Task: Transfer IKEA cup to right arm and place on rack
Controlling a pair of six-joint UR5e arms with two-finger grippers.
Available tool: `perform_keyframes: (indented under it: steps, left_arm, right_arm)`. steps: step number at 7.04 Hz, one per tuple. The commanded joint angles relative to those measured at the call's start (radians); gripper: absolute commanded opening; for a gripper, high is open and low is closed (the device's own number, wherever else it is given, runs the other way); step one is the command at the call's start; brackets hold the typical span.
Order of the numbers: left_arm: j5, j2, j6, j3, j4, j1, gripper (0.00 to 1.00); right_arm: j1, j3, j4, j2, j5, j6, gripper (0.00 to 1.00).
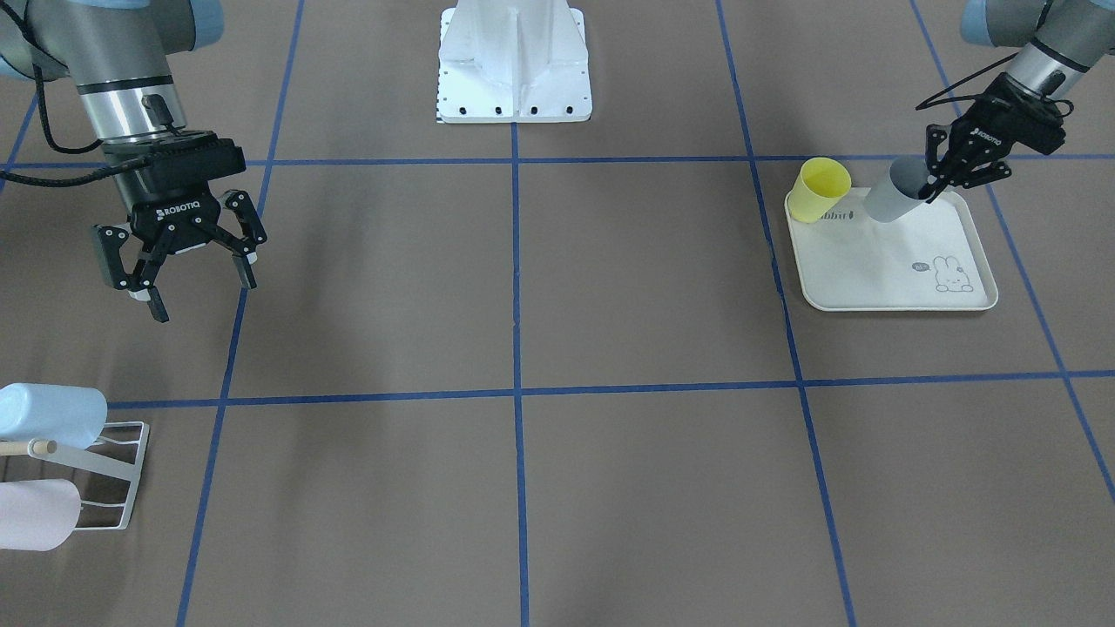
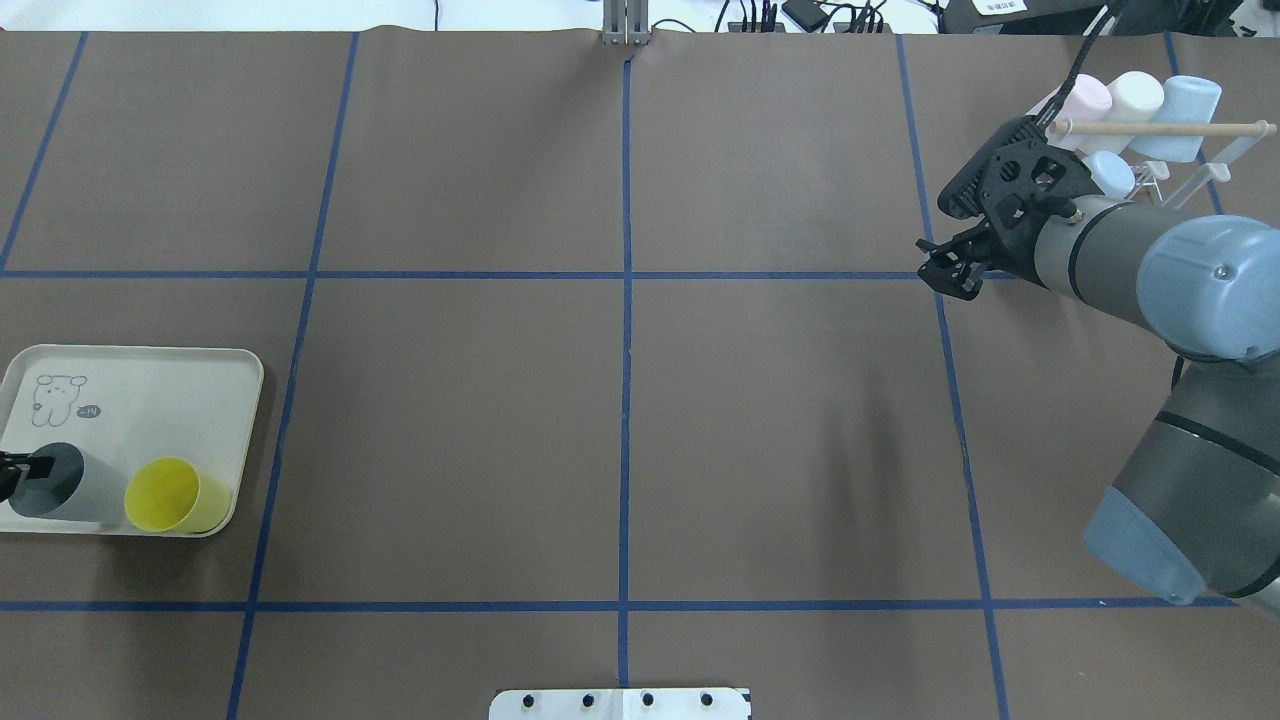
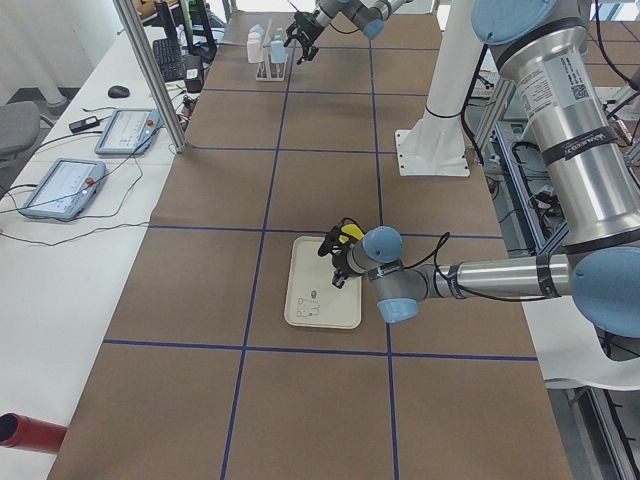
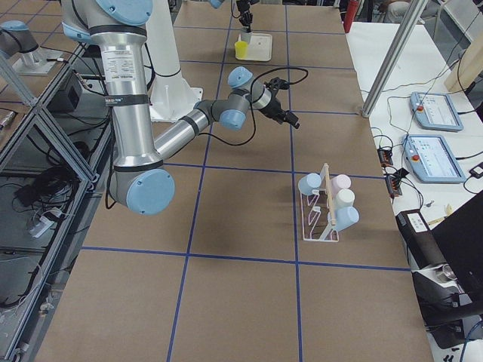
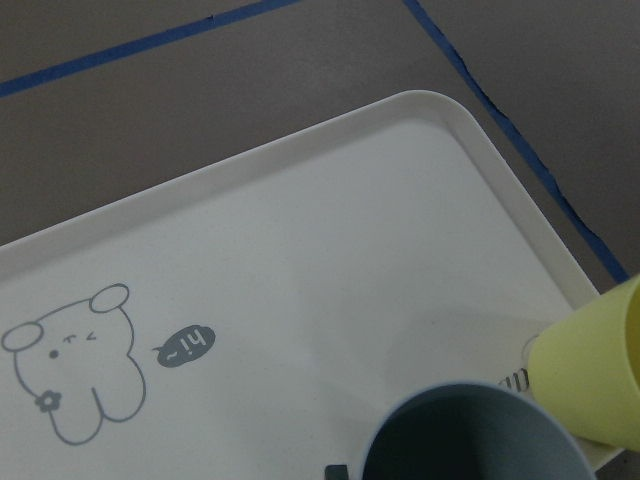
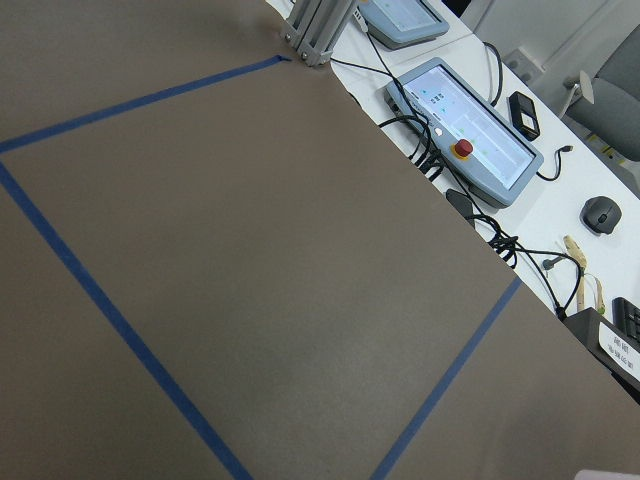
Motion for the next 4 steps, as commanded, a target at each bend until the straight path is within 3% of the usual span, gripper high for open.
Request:
perform_keyframes:
  steps: [1,4]
  left_arm:
    - [-0.096,-0.113,-0.114,-0.034,0.040,-0.081,0.00]
    - [-0.160,-0.337,-0.713,-0.104,0.045,-0.078,0.00]
  right_arm:
    - [-0.023,-0.019,0.099,0.001,-0.001,0.054,1.00]
    - [-0.083,-0.050,0.310,0.010,-0.003,0.162,1.00]
